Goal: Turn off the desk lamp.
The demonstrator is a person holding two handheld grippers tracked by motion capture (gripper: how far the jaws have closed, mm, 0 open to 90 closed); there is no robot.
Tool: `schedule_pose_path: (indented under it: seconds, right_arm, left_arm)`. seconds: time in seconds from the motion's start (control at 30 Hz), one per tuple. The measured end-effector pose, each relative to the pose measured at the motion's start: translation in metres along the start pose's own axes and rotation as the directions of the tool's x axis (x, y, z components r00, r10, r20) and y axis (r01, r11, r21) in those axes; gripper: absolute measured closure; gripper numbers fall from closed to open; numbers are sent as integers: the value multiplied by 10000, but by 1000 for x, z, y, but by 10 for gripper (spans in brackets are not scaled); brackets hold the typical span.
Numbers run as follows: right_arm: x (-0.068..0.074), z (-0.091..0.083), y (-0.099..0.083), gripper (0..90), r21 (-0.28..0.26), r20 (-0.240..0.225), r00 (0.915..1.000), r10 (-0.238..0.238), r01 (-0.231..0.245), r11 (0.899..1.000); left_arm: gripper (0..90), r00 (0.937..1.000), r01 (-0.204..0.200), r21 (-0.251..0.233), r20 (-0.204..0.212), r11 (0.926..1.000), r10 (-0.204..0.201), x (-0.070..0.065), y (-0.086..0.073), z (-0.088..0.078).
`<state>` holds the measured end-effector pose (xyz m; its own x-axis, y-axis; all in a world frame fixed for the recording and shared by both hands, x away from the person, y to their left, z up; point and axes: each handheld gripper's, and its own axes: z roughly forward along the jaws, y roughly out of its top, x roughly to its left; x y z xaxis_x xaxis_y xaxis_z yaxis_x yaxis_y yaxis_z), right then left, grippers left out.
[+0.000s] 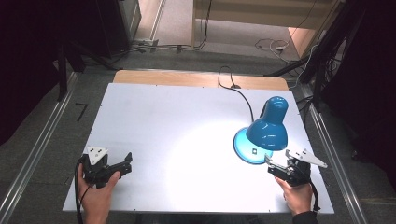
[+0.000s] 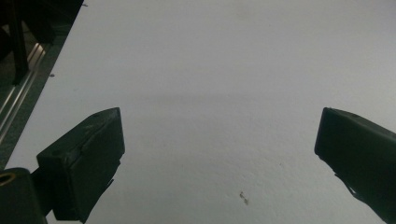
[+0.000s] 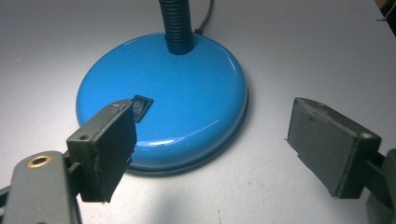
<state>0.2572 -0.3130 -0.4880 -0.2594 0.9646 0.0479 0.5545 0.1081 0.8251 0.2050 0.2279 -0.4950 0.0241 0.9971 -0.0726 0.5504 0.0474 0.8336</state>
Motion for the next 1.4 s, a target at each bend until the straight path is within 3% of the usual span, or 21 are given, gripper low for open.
schedule_pose_path:
  seconds: [0.17, 0.47, 0.5, 0.7, 0.87, 1.1, 1.4]
  right_arm:
    - [4, 2, 0, 203, -55, -126, 9999, -17, 16, 10000]
    - [12, 6, 1, 384, -381, -300, 9995, -33, 22, 9993]
    - [14, 7, 1, 467, -479, -363, 9993, -49, 31, 9988]
    - [16, 13, 0, 715, -416, -890, 9960, 35, -72, 9991]
    - [20, 17, -2, 875, -551, -868, 9962, -45, -3, 9985]
    - [28, 21, -2, 877, -547, -1018, 9944, -284, 229, 9982]
    - [33, 25, -3, 877, -497, -1095, 9936, -264, 210, 9985]
  left_arm:
    - [21, 10000, 5, 2, 12, 10000, -5, 0, 0, 0]
    - [21, 10000, 7, 1, 3, 10000, -7, 0, 0, 0]
    - [21, 10000, 6, 8, 2, 10000, -6, 0, 0, 0]
    - [21, 10000, -4, 11, 18, 10000, 4, 0, 0, 0]
    - [21, 10000, 9, 19, 20, 10000, -9, 0, 0, 0]
    - [21, 10000, 39, 28, 16, 10000, -39, 1, 0, -1]
    - [21, 10000, 65, 9, 26, 10000, -65, 1, 0, -1]
